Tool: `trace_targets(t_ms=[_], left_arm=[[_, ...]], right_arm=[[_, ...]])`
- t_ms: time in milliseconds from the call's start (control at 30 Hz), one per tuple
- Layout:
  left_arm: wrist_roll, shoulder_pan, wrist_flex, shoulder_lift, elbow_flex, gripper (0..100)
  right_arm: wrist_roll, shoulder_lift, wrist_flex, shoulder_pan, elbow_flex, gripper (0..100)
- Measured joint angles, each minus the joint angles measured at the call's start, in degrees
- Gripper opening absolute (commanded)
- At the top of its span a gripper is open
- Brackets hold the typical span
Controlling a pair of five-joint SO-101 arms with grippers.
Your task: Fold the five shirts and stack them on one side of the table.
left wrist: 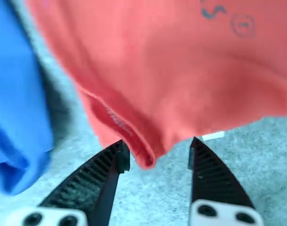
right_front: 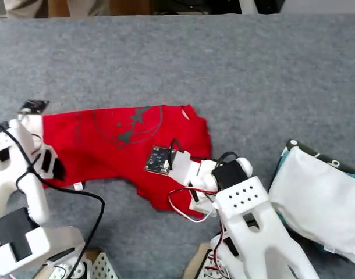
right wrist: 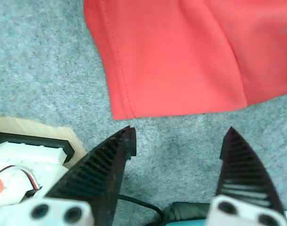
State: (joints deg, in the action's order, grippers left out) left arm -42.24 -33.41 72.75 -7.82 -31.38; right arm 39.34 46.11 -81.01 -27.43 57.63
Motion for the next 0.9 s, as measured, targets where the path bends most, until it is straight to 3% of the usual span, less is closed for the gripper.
trace_targets(t_ms=[67,167,200,300,400,600,900], left_arm=[[0.1,-1.0,1.4,0.0,3.3,20],[0.4,-1.5,4.1,0.0,10.5,6],[0.4,-1.6,5.1,0.0,13.4,1],[1.1,-1.6,6.9,0.0,21.6,4],[7.0,-1.1,5.7,-0.1,25.8,2],[22.1,-0.9,-4.0,-0.1,26.3,2],[29.8,-0.9,-15.7,0.0,19.3,2]], right_arm=[[0.0,0.0,-1.2,0.0,-2.0,16.0],[0.0,0.0,-3.0,0.0,-6.9,0.0],[0.0,0.0,-3.1,0.0,-8.7,1.6],[0.2,-0.4,-3.2,0.0,-13.5,3.2],[0.2,-3.8,-2.4,0.0,-17.1,0.5],[-0.8,-17.8,1.8,0.0,-27.2,0.5],[-8.4,-42.2,2.6,0.0,-51.7,0.5]])
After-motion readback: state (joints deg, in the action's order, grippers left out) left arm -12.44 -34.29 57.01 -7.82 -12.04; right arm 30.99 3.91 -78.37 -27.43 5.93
